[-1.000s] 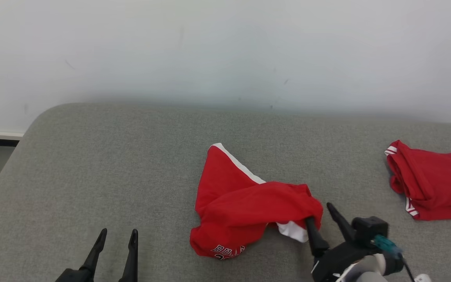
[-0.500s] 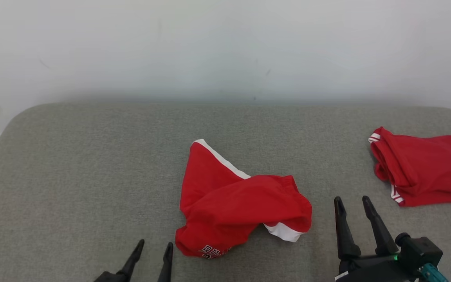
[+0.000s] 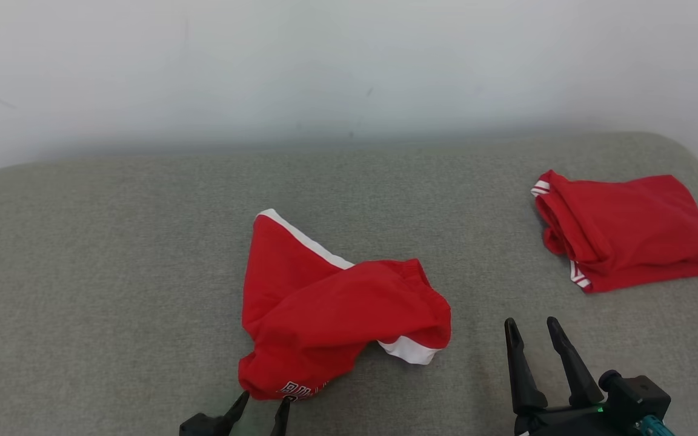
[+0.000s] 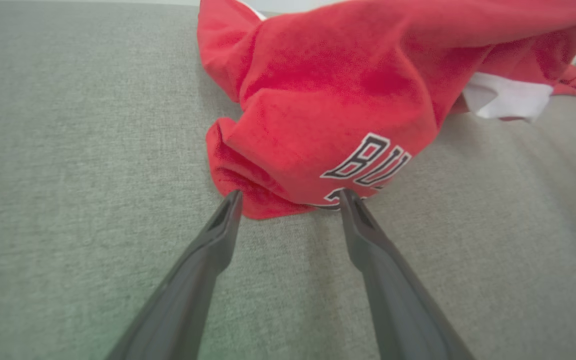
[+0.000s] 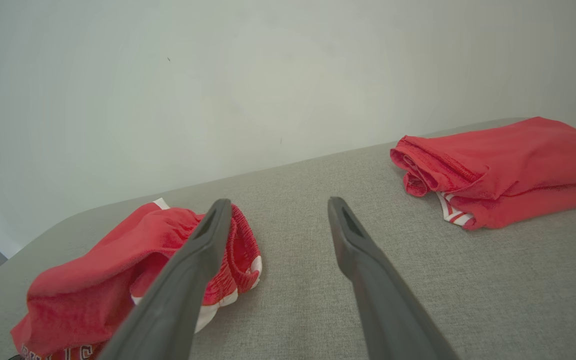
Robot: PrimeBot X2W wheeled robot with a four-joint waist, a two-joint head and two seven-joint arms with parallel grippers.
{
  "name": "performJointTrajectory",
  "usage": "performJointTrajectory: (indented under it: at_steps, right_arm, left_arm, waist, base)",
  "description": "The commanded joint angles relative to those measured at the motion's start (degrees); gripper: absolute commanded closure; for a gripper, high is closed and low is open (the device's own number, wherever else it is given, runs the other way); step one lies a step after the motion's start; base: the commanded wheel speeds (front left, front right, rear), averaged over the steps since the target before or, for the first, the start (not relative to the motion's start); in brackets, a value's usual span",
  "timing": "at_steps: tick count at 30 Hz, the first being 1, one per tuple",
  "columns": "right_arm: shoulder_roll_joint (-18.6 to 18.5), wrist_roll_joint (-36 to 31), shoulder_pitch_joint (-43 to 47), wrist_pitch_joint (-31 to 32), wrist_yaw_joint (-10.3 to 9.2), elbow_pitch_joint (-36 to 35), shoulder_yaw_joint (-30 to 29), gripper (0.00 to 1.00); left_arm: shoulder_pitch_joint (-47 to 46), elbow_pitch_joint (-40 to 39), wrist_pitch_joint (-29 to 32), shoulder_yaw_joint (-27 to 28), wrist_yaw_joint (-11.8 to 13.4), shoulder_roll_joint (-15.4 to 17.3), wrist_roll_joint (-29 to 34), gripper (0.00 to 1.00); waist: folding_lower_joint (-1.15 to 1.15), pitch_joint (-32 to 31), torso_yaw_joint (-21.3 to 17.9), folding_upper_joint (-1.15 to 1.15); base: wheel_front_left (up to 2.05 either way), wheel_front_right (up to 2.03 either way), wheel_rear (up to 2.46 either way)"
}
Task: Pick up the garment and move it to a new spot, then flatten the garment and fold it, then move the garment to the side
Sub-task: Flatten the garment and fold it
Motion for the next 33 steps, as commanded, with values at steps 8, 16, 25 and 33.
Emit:
performJointTrajectory:
  at_steps: [8,16,25,33]
  right_arm:
    - [0.0,-0.1,-1.1,0.0,-0.15,0.6,0.1,0.0]
    - [0.0,0.1,-0.7,0.0,-0.15,1.1,-0.4,0.0]
    - [0.0,1.1,1.8,0.0,-0.15,0.8,-1.9,0.0]
    - [0.0,1.5,2.7,0.0,-0.15,0.4,-2.9,0.0]
  left_arm:
    - [-6.2,8.0,-0.2,-2.4,0.1,0.4,-1.7,0.0]
    - [-7.0,10.6,-0.2,-2.2,0.1,0.9,-1.4,1.0]
    - [-0.4,0.2,-0.2,-5.1,0.1,5.6,-1.2,1.0]
    - [6.4,-9.5,-0.1,-3.0,0.9,7.3,-2.0,1.0]
  waist:
    - [0.0,1.4,-2.2,0.0]
    - [0.0,0.3,-0.8,0.0]
    - [0.0,-2.4,3.3,0.0]
    - [0.0,-2.9,6.7,0.0]
  base:
    - [0.0,0.0,0.0]
    - [0.0,0.0,0.0]
    - [0.0,0.0,0.0]
    - [0.0,0.0,0.0]
